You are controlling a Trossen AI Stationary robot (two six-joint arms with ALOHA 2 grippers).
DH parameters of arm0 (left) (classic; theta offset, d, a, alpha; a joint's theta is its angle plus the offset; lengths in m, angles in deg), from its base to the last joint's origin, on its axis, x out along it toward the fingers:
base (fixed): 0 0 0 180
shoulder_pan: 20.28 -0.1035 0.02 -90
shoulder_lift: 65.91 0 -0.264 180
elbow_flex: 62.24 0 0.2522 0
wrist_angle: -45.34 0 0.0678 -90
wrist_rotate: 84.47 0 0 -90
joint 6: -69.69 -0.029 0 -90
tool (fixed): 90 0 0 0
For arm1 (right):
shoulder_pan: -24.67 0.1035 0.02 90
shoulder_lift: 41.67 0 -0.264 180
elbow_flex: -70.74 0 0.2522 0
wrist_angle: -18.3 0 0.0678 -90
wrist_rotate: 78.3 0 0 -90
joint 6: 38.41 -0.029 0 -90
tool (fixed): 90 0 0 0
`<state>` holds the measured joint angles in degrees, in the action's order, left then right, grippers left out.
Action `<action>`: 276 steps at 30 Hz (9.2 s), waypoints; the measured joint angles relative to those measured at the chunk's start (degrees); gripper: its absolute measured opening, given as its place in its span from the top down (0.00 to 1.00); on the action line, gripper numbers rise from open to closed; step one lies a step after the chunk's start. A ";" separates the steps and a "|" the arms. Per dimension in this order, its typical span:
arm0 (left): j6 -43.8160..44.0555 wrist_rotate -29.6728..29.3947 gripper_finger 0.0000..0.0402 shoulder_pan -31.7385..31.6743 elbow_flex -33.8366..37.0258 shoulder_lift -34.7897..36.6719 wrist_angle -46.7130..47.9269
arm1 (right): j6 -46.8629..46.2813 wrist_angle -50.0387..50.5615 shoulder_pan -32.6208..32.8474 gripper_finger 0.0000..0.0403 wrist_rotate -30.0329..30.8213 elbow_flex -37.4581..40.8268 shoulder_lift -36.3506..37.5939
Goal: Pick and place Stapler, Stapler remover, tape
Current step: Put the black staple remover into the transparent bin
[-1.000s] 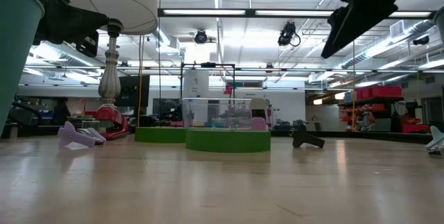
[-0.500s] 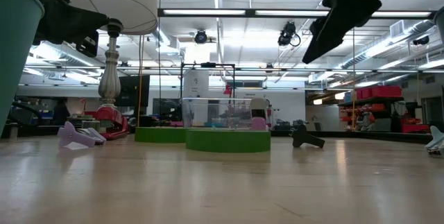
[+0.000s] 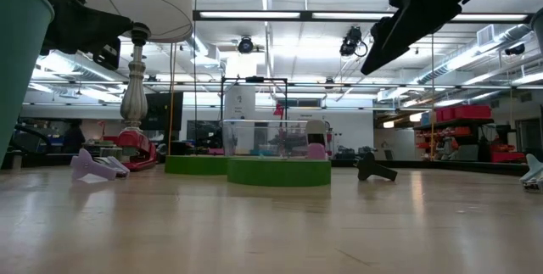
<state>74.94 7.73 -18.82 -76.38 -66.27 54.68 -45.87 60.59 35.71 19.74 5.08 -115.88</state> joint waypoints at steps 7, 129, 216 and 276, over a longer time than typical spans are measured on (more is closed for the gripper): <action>-0.02 0.00 0.99 0.00 -0.02 0.00 0.00 | 3.53 0.19 0.02 0.13 0.03 0.00 0.00; -0.01 0.00 0.99 0.02 -0.02 0.00 0.00 | -10.06 -17.08 -5.84 0.01 2.93 8.52 -10.55; -0.02 0.00 0.99 0.02 0.00 0.00 0.00 | -6.06 -19.88 -6.01 0.61 1.38 8.60 -11.42; 0.00 0.00 0.99 0.02 0.00 0.00 0.00 | 22.99 -17.39 -36.54 0.62 -0.20 -24.43 -23.36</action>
<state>74.94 7.73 -18.80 -76.38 -66.27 54.68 -22.88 43.20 -0.82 19.53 -19.35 -139.25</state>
